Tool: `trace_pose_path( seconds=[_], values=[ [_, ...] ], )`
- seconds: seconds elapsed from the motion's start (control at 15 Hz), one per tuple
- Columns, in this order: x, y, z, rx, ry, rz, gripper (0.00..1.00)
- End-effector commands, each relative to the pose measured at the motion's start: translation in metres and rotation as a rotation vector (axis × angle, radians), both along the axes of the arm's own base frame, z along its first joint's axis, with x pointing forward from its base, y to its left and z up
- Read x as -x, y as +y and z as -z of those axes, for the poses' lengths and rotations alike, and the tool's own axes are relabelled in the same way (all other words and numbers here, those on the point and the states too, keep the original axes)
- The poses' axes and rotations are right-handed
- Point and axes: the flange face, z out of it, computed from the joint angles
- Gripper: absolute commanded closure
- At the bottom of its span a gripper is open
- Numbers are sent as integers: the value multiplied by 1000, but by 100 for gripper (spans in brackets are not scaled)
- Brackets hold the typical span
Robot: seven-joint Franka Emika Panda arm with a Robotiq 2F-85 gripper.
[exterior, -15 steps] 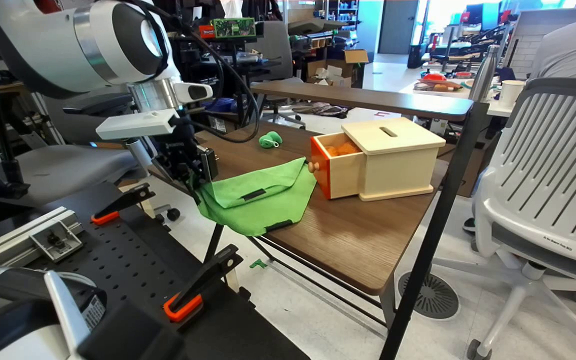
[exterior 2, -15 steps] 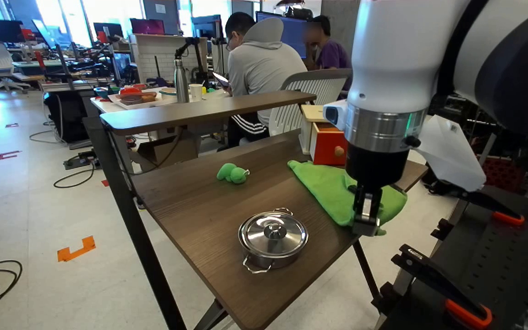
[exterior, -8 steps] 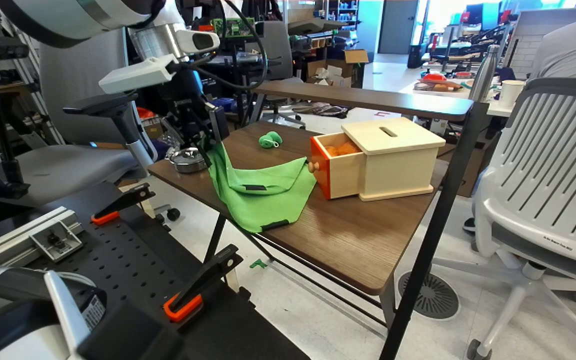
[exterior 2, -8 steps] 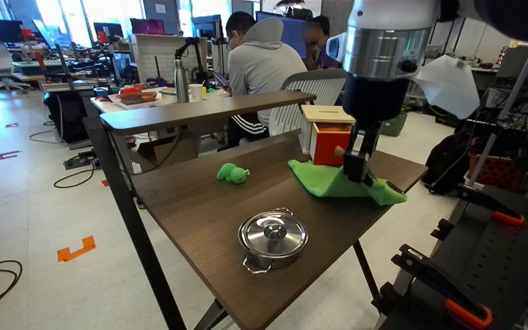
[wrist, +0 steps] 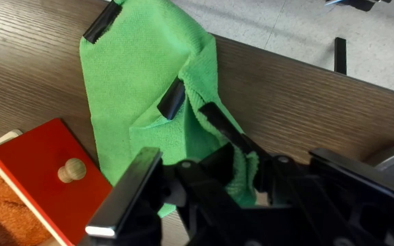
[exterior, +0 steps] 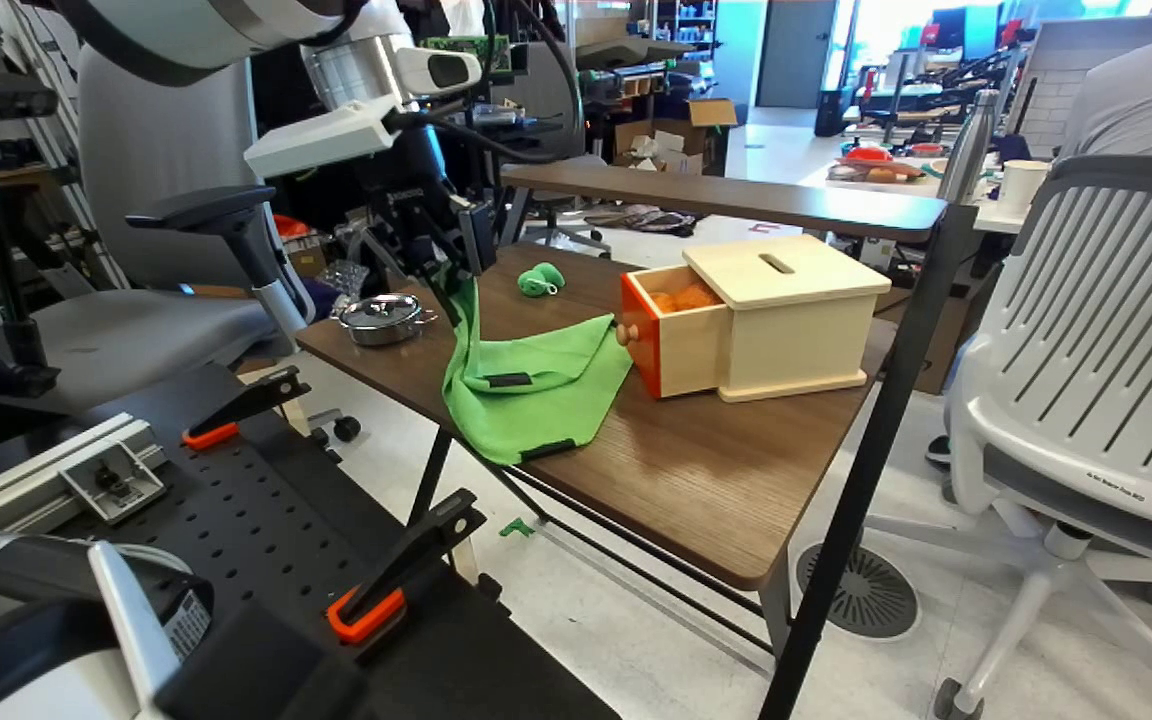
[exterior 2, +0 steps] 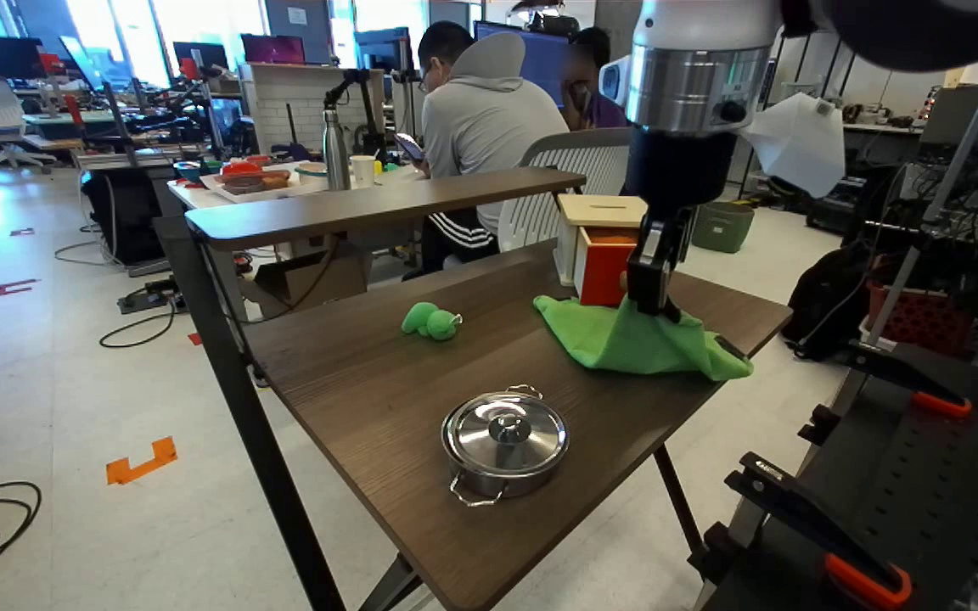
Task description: Fold the green cloth
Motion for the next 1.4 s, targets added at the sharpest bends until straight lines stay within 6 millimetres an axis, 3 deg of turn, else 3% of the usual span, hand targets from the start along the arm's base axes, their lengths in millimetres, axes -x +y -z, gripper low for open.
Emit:
trace_pose_path(
  seconds=[0.0, 0.27, 0.53, 0.87, 0.93, 1.07, 1.33],
  values=[
    [-28, -10, 24, 16, 31, -12, 98],
    [-61, -26, 44, 13, 47, 15, 98],
    [-94, -41, 49, 12, 54, 47, 98],
    [-117, -50, 59, 32, 74, 71, 98],
    [-118, -49, 64, 32, 91, 77, 68],
    [-119, -48, 73, 44, 112, 84, 60],
    [-121, -45, 77, 59, 118, 89, 31]
  ],
)
